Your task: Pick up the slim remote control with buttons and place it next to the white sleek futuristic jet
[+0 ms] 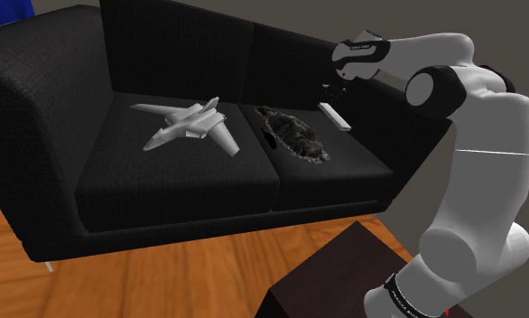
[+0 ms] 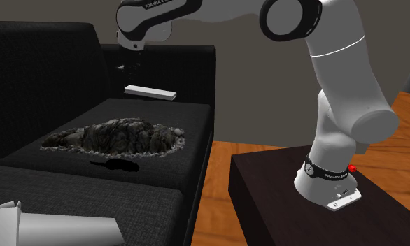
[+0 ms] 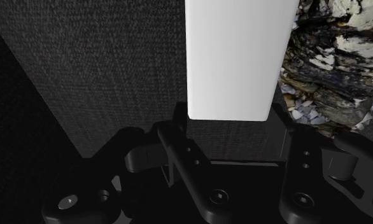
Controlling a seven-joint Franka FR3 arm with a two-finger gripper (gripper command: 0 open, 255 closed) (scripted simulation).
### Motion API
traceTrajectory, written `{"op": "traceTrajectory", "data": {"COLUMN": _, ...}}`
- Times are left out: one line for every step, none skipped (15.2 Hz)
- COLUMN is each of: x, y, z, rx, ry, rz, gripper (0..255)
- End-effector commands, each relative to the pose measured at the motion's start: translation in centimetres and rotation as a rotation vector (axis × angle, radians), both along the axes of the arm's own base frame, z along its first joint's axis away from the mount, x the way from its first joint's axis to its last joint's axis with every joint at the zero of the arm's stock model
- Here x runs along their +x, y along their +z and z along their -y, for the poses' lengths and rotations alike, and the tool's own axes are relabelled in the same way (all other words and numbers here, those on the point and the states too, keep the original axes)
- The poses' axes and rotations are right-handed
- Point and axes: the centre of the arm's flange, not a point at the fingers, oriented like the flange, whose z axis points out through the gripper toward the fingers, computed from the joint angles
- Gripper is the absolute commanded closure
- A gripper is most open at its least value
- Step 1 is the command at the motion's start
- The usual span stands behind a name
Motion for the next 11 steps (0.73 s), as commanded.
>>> {"op": "traceTrajectory", "data": {"x": 0.1, "y": 1.2, "z": 0.0, "rx": 0.000, "ry": 0.000, "rz": 0.000, "gripper": 255}}
{"op": "traceTrajectory", "data": {"x": 0.1, "y": 1.7, "z": 0.0, "rx": 0.000, "ry": 0.000, "rz": 0.000, "gripper": 255}}
{"op": "traceTrajectory", "data": {"x": 0.1, "y": 2.3, "z": 0.0, "rx": 0.000, "ry": 0.000, "rz": 0.000, "gripper": 255}}
{"op": "traceTrajectory", "data": {"x": 0.1, "y": 2.8, "z": 0.0, "rx": 0.000, "ry": 0.000, "rz": 0.000, "gripper": 255}}
{"op": "traceTrajectory", "data": {"x": 0.1, "y": 3.3, "z": 0.0, "rx": 0.000, "ry": 0.000, "rz": 0.000, "gripper": 255}}
{"op": "traceTrajectory", "data": {"x": 0.1, "y": 3.4, "z": 0.0, "rx": 0.000, "ry": 0.000, "rz": 0.000, "gripper": 255}}
{"op": "traceTrajectory", "data": {"x": 0.1, "y": 3.5, "z": -1.3, "rx": 0.000, "ry": 0.000, "rz": 0.000, "gripper": 255}}
{"op": "traceTrajectory", "data": {"x": 0.2, "y": 3.5, "z": -2.6, "rx": 0.000, "ry": 0.000, "rz": 0.000, "gripper": 255}}
{"op": "traceTrajectory", "data": {"x": 0.2, "y": 3.5, "z": -3.9, "rx": 0.000, "ry": 0.000, "rz": 0.000, "gripper": 255}}
{"op": "traceTrajectory", "data": {"x": 0.3, "y": 3.5, "z": -5.3, "rx": 0.000, "ry": 0.000, "rz": 0.000, "gripper": 255}}
{"op": "traceTrajectory", "data": {"x": 0.3, "y": 3.5, "z": -6.6, "rx": 0.000, "ry": 0.000, "rz": 0.000, "gripper": 255}}
